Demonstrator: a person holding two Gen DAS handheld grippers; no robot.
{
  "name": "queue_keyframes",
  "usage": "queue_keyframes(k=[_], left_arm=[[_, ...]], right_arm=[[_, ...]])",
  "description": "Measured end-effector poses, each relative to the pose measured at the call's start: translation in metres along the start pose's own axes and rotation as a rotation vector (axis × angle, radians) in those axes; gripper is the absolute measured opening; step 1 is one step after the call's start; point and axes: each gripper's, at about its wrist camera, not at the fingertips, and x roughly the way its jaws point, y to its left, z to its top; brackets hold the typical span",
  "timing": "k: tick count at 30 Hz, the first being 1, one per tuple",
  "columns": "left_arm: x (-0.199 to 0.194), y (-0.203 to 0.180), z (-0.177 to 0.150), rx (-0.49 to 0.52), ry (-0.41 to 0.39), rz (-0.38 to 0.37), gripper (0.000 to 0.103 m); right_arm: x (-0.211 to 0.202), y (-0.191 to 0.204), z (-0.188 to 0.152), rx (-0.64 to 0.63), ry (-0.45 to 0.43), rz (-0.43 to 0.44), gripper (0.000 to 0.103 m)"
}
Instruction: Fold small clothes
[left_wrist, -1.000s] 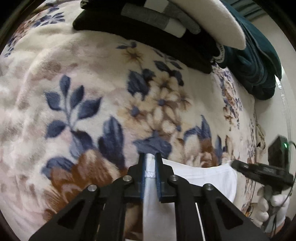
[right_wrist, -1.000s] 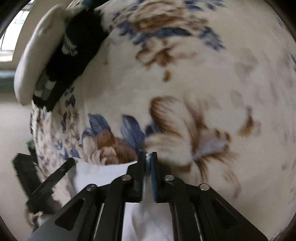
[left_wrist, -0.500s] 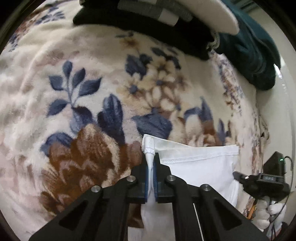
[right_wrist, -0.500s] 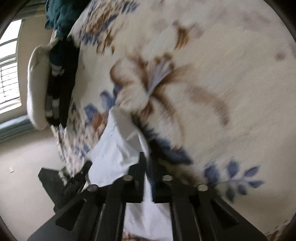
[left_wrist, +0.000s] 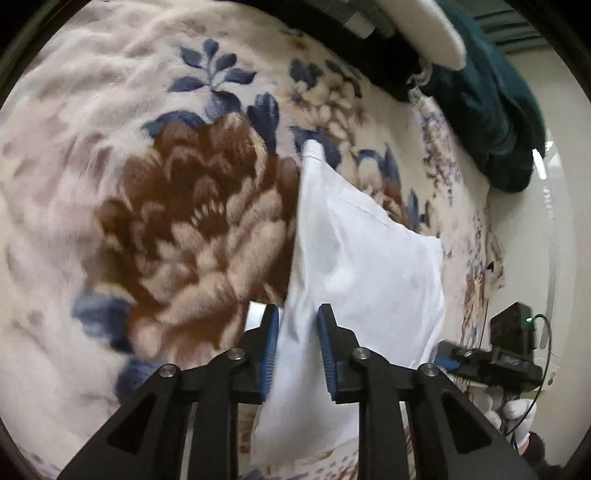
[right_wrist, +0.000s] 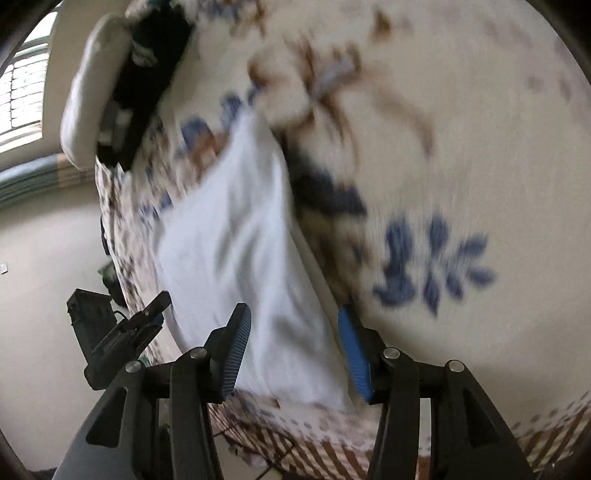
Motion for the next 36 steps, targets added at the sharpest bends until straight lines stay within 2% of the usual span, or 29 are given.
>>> queue_keyframes(k=[1, 2, 4, 7, 10, 11, 13, 14, 15, 16, 17, 21, 22, 23, 24, 25, 27, 29, 30, 31, 33, 36], left_arm=[[-0.002, -0.004, -0.004, 0.024, -0.03, 0.009, 0.002], [-0.001, -0.009, -0.005, 0.048, -0.046, 0.03, 0.001], [-0.002, -0.011, -0.004, 0.045, -0.064, 0.054, 0.001], [0.006, 0.0, 0.002, 0.01, -0.033, 0.063, 0.002], [0.003, -0.002, 0.003, 0.021, -0.014, 0.035, 0.005], [-0.001, -0.002, 0.002, 0.011, -0.007, 0.028, 0.005], [-0.014, 0.001, -0.003, -0.03, -0.001, -0.022, 0.019], [-0.019, 0.002, -0.008, -0.044, -0.001, -0.041, 0.022], [-0.024, 0.001, -0.017, -0.049, 0.006, -0.047, 0.03], [-0.024, 0.0, -0.023, -0.045, 0.018, -0.046, 0.037], [-0.022, -0.001, -0.03, -0.04, 0.032, -0.038, 0.038], [-0.004, -0.003, -0.061, -0.01, 0.081, 0.019, 0.033], [0.001, -0.003, -0.067, 0.016, 0.073, 0.052, 0.019], [0.003, -0.002, -0.07, 0.042, 0.068, 0.096, 0.018], [0.006, 0.001, -0.072, 0.061, 0.074, 0.136, 0.018], [0.007, 0.007, -0.072, 0.034, 0.084, 0.13, 0.018], [0.0, 0.013, -0.071, -0.017, 0.076, 0.082, 0.022], [-0.007, 0.015, -0.071, -0.035, 0.063, 0.071, 0.032], [-0.01, 0.018, -0.072, -0.056, 0.053, 0.037, 0.04], [-0.012, 0.023, -0.074, -0.091, 0.041, 0.005, 0.054], [-0.013, 0.037, -0.079, -0.164, 0.039, -0.071, 0.069], [-0.003, 0.058, -0.091, -0.311, 0.029, -0.188, 0.069]], right_arm=[[0.003, -0.003, -0.005, 0.007, -0.004, 0.005, 0.027], [0.007, -0.004, -0.01, 0.009, -0.017, -0.007, 0.003], [0.006, -0.002, -0.015, 0.02, -0.046, -0.042, 0.003], [-0.004, 0.0, -0.019, 0.018, -0.116, -0.095, 0.002], [-0.001, 0.0, -0.017, 0.001, -0.089, -0.102, 0.002], [-0.003, 0.0, -0.017, 0.006, -0.091, -0.092, 0.003], [-0.008, 0.002, -0.017, 0.013, -0.065, -0.051, 0.006], [-0.012, 0.001, -0.018, 0.012, -0.051, -0.054, 0.016], [-0.015, 0.002, -0.021, 0.01, -0.052, -0.06, 0.03], [-0.019, 0.0, -0.024, 0.004, -0.055, -0.052, 0.038], [-0.021, -0.003, -0.03, -0.002, -0.036, -0.044, 0.046], [-0.002, -0.014, -0.046, -0.003, 0.058, -0.067, 0.046], [0.003, -0.014, -0.049, 0.0, 0.06, -0.078, 0.042], [0.007, -0.016, -0.053, -0.004, 0.045, -0.081, 0.022], [0.008, -0.015, -0.055, -0.012, 0.033, -0.1, 0.013], [0.009, -0.016, -0.057, -0.014, 0.029, -0.131, 0.013], [0.009, -0.018, -0.057, 0.002, 0.021, -0.144, 0.012], [0.008, -0.016, -0.055, -0.022, 0.029, -0.135, 0.014], [0.007, -0.017, -0.054, -0.01, 0.046, -0.115, 0.023], [0.004, -0.022, -0.054, 0.018, 0.05, -0.082, 0.029], [-0.006, -0.031, -0.056, 0.053, 0.021, -0.038, 0.056], [-0.012, -0.052, -0.062, 0.139, 0.017, 0.045, 0.057]])
